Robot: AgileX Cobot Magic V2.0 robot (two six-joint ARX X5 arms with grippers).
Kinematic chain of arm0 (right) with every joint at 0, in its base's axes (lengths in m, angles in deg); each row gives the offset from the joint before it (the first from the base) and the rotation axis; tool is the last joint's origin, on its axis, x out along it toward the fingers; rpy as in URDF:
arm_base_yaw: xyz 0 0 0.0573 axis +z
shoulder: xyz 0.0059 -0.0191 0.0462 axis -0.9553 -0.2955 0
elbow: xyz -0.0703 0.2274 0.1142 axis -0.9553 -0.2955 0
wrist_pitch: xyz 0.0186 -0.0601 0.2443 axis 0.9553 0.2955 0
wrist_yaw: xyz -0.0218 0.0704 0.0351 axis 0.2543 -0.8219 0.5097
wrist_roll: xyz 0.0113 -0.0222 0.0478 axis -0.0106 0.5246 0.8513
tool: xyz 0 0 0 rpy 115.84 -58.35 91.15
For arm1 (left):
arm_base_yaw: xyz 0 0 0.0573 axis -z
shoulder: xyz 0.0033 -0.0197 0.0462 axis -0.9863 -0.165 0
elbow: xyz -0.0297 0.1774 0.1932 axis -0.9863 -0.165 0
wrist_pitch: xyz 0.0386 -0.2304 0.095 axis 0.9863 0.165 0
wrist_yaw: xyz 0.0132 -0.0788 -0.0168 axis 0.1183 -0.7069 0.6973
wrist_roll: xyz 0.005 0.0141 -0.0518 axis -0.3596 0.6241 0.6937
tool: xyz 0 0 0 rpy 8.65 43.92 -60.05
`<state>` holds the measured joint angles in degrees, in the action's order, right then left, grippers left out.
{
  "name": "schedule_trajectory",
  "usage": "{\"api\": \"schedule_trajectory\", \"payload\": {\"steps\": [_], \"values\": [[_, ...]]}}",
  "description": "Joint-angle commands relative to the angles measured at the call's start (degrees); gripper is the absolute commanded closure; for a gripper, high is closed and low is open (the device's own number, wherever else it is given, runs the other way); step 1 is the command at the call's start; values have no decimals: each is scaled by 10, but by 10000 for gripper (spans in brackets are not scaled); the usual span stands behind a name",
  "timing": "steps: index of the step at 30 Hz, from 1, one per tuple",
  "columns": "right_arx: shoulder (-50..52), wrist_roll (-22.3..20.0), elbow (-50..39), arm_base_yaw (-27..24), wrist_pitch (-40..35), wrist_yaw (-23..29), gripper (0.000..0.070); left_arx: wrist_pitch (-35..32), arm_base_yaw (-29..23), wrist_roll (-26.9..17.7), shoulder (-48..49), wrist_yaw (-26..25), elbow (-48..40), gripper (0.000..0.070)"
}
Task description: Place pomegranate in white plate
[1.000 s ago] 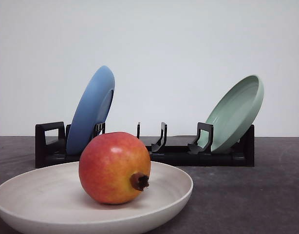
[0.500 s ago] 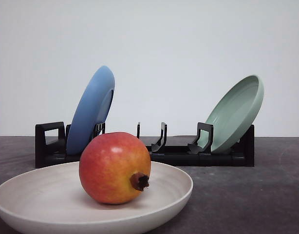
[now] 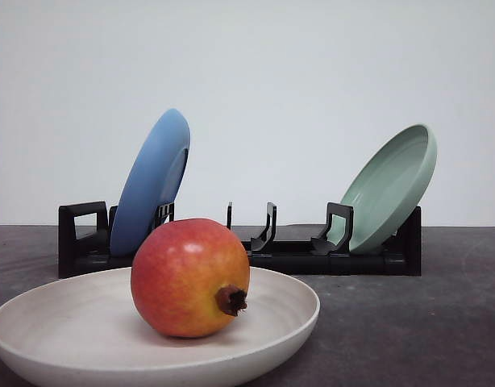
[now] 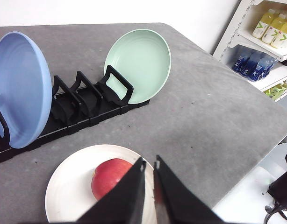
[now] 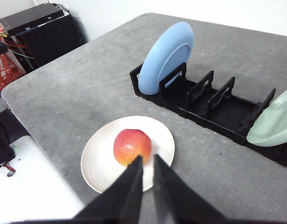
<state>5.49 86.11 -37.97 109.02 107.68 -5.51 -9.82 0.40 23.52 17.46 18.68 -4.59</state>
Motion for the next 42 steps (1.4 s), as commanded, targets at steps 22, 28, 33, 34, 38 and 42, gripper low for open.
{"api": "schedule_trajectory", "payload": {"steps": [22,28,33,34,38,42], "values": [[0,1,5,3,-8,0,699,-5,-35,-8,21,-4,2,700],[0,1,5,3,-8,0,699,-10,-219,-58,30,-7,-25,700],[0,1,5,3,-8,0,699,-100,-374,-187,76,-35,-130,700],[0,1,5,3,-8,0,699,-127,-409,-213,93,-52,-158,700],[0,1,5,3,-8,0,699,-219,-551,-270,159,-184,-270,700],[0,1,5,3,-8,0,699,-295,-679,-276,219,-315,-369,700]]}}
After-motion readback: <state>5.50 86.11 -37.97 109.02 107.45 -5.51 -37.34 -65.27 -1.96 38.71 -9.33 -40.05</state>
